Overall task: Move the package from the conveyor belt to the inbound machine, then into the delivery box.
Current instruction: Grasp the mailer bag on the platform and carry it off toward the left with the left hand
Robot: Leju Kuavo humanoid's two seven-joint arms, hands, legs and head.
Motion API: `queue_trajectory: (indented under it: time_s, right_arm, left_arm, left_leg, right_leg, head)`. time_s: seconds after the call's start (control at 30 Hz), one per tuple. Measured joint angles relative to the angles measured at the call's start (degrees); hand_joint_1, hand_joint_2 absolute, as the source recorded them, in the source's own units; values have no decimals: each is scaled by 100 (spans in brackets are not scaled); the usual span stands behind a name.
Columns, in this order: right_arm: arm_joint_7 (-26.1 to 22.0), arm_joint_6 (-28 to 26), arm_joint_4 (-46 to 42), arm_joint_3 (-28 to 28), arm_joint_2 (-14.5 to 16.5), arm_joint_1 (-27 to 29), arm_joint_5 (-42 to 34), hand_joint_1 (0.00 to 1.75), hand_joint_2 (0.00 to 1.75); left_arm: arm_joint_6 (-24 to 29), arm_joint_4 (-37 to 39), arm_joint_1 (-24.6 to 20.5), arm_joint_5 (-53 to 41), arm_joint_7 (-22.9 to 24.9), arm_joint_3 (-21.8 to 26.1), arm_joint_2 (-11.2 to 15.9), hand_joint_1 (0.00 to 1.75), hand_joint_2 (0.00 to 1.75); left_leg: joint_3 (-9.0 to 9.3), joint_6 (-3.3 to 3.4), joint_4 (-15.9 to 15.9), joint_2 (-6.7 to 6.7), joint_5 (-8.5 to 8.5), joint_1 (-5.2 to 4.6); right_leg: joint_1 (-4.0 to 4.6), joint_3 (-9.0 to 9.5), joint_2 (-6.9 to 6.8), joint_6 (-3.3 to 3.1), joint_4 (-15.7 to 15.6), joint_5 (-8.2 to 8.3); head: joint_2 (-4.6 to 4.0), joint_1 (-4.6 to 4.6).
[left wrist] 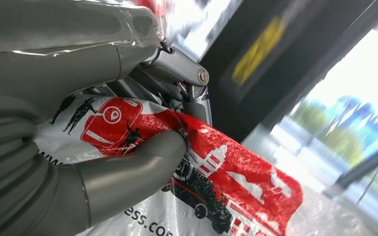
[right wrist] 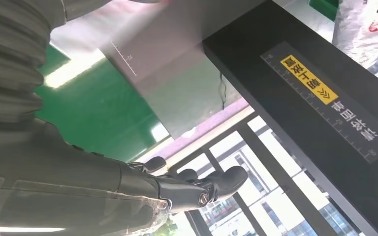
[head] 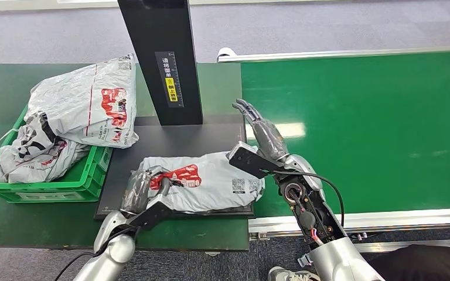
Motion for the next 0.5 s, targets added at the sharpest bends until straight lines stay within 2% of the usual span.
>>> queue_trajectory:
  time_s: [0.1, 0.27, 0.33, 0.5]
  right_arm:
    - [-115, 408, 1, -88, 59, 7, -686, 0, 175]
    - [266, 2180, 132, -400, 259, 15, -3544, 0, 175]
    - [304, 2186, 222, -425, 279, 15, -4050, 0, 175]
    - [307, 1819, 337, -361, 263, 10, -4309, 0, 175]
  left_arm:
    - [740, -383, 84, 347, -489, 176, -46, 175, 175]
    - [1722, -1026, 194, 832, -986, 401, -63, 175, 175]
    - [1852, -1251, 224, 874, -1010, 465, -51, 175, 175]
    - [1930, -1456, 244, 740, -1008, 500, -26, 175, 175]
  left_leg:
    - [0, 0, 0, 0, 0, 0]
    - [0, 0, -1, -1, 0, 1]
    - [0, 0, -1, -2, 0, 1]
    - [1, 0, 0, -2, 0, 0]
  right_leg:
    - [0, -1, 0, 0, 0, 0]
    - [1, 0, 0, 0, 0, -1]
    - [1, 1, -1, 0, 0, -1]
    - [0, 2, -1, 0, -1, 0]
  head:
    - [0, 0]
    - [0, -1]
    - [0, -1]
    - [0, 1]
